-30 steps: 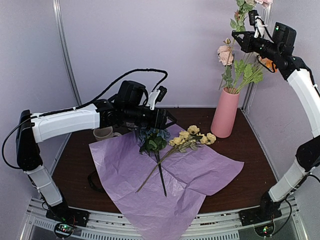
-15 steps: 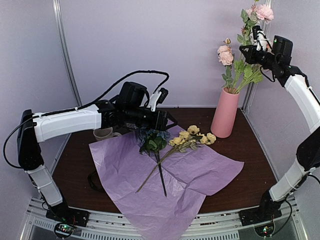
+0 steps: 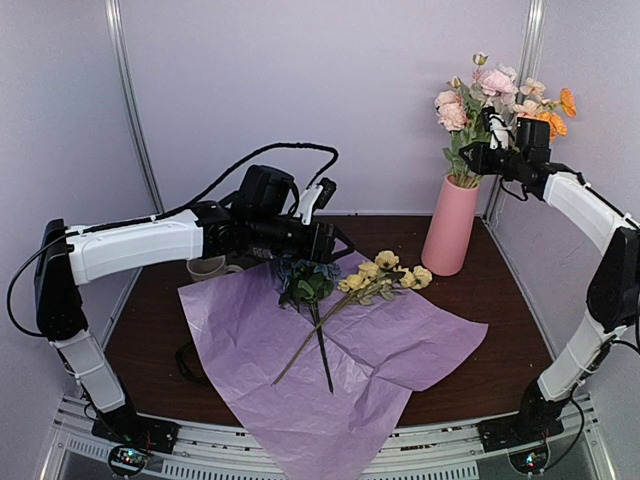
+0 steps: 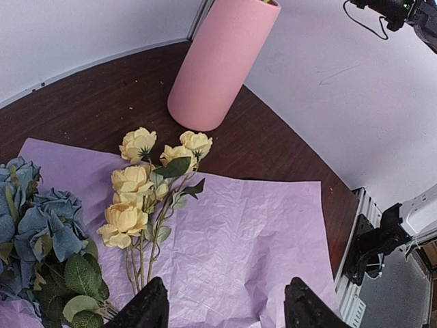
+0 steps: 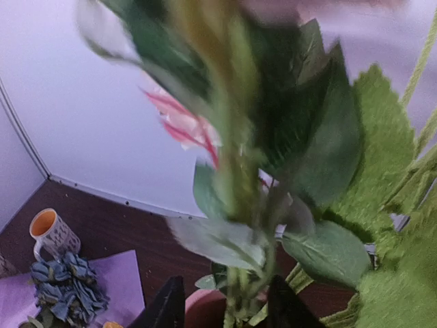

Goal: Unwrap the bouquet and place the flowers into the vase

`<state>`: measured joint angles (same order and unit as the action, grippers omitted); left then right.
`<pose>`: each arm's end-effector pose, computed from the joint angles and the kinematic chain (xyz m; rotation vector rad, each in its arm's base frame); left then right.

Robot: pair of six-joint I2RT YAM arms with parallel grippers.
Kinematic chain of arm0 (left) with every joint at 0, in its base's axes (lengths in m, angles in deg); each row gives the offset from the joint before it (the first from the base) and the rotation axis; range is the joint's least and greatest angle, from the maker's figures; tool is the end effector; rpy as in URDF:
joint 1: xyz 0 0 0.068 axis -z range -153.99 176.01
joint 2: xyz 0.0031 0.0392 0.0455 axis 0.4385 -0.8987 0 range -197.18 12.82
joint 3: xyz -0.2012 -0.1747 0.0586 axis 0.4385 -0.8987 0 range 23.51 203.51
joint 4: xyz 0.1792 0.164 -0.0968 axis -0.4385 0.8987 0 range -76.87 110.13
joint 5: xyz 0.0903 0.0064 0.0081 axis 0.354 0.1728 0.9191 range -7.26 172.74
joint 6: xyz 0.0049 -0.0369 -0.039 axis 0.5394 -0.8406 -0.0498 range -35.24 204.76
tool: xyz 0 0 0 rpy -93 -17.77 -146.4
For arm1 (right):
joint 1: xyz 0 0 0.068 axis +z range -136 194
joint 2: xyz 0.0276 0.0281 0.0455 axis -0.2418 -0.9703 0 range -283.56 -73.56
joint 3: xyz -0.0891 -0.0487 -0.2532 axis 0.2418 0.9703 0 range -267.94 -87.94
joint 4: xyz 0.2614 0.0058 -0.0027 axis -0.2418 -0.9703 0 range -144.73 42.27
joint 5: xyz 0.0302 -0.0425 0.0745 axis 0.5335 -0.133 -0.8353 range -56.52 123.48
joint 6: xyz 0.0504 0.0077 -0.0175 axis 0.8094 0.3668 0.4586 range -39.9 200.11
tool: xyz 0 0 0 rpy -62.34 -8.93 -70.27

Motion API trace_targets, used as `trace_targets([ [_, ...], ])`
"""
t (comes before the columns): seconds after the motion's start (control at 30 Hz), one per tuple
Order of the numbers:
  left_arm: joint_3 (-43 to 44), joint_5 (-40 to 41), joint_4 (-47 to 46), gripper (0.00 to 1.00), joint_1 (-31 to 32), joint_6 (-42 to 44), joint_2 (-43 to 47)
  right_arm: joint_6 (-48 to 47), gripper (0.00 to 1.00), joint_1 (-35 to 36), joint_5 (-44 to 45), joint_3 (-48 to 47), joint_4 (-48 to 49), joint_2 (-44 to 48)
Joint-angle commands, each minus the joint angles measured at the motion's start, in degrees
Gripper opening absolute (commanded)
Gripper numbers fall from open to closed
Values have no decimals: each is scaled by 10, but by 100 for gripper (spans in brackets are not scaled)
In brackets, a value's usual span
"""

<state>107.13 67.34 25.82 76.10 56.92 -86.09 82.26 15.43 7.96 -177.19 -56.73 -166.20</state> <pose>0.2551 -0.3195 0.3168 0.6073 2.1506 -1.0759 0.3834 0.0250 0.3999 -0.3091 1.7598 0.4422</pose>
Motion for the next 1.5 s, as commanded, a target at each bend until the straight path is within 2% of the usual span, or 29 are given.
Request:
trace_targets([
  [0.0,-7,2,-6,59,1,-6,-8,1,50,-6,-6,13,-23,4],
  [0.13,-10,5,1,59,1,-4,-8,7,65,-5,-12,80,-22,70],
  [0.23,-16,8,-1,59,0,-5,-8,6,72,-6,-14,123,-30,140],
  [0.4,-19,18,27,59,1,-1,-10,2,73,-5,-13,166,-99,219],
  [0.57,-50,33,64,56,1,-12,4,-15,73,-6,-80,268,-78,290],
  [0.77,-94,52,103,53,1,-40,10,6,71,-6,-251,390,54,291],
  [0.83,-101,64,114,50,1,-43,6,-6,69,-4,-281,406,72,289],
  [1.0,-98,53,151,46,3,6,-26,-25,68,-3,-273,420,67,285],
  [1.13,-59,85,232,42,5,70,-65,-32,67,-4,-271,433,71,290],
  [1.33,-28,97,300,42,6,136,-100,-36,67,-4,-270,433,71,283],
  [1.47,-10,82,311,43,13,150,-128,-39,66,-4,-270,431,70,274],
])
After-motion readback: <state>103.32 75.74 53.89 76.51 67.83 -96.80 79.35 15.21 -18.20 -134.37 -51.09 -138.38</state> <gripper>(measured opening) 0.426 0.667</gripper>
